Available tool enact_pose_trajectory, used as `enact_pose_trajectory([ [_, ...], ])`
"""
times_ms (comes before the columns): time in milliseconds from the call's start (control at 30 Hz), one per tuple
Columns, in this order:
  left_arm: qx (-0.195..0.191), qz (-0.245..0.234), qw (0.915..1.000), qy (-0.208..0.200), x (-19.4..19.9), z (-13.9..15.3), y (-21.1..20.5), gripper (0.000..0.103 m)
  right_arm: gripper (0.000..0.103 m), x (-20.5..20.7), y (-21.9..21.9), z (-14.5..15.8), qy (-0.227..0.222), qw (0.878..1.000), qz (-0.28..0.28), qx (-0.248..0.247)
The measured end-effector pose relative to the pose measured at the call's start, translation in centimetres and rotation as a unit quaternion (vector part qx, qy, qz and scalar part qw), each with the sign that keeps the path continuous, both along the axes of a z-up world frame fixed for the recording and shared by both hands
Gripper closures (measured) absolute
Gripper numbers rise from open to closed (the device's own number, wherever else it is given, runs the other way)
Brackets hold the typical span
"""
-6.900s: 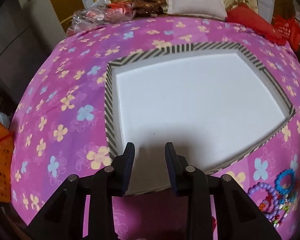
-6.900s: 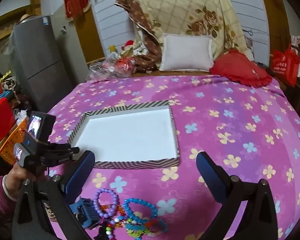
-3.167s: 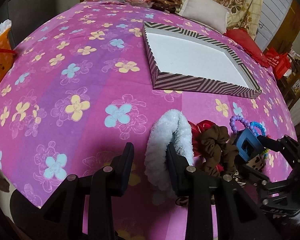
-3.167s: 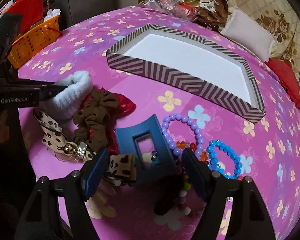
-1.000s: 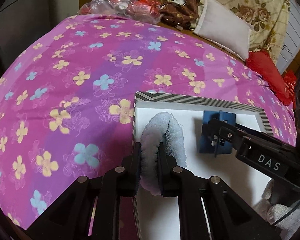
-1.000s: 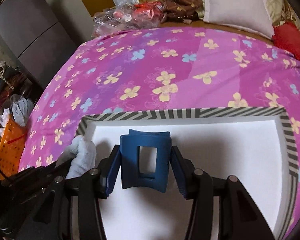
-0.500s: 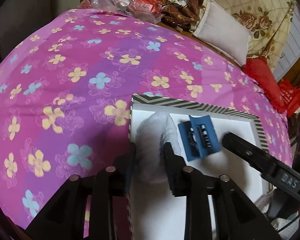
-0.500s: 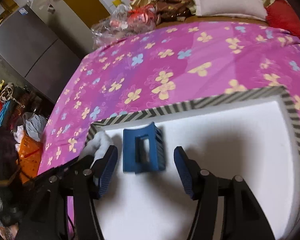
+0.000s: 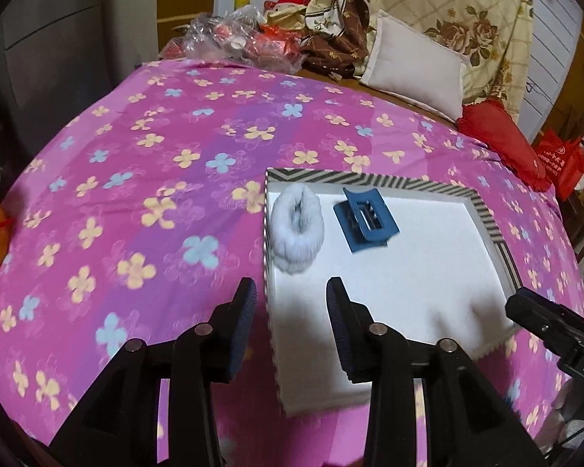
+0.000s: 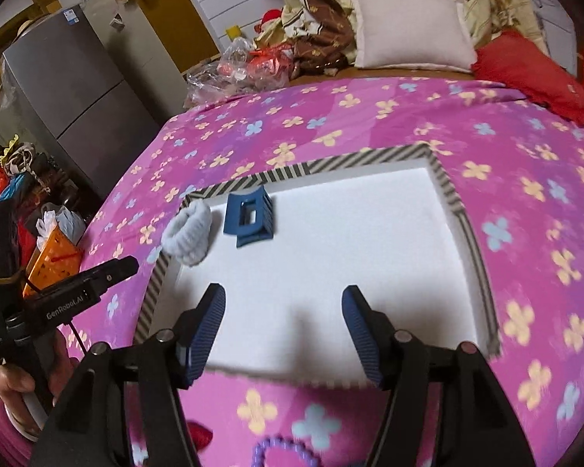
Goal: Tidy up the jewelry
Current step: 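Lower the white scrunchie into the tray with the left tool while the right tool releases the clip, then withdraw both tools from the tray back toward the jewelry pile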
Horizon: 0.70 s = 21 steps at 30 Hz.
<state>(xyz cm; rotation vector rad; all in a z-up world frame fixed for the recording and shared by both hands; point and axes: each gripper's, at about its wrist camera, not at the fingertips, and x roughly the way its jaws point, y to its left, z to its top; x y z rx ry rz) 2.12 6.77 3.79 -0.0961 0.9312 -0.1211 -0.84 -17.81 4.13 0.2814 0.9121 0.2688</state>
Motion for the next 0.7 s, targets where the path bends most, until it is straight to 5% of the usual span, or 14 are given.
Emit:
enact_pose_trajectory([
  [100, 0.010, -0.001, 0.9999, -0.009, -1.9, 0.2, -0.1, 0.065, 0.030, -2.2, 0.1, 0.3, -0.005, 1.000, -0.001, 0.005],
  [700, 0.018, 0.000, 0.9996, -0.021, -8.8, 0.5, 0.0, 0.065, 0.029, -9.8, 2.8, 1.0, -0.026, 0.999, 0.012, -0.033],
])
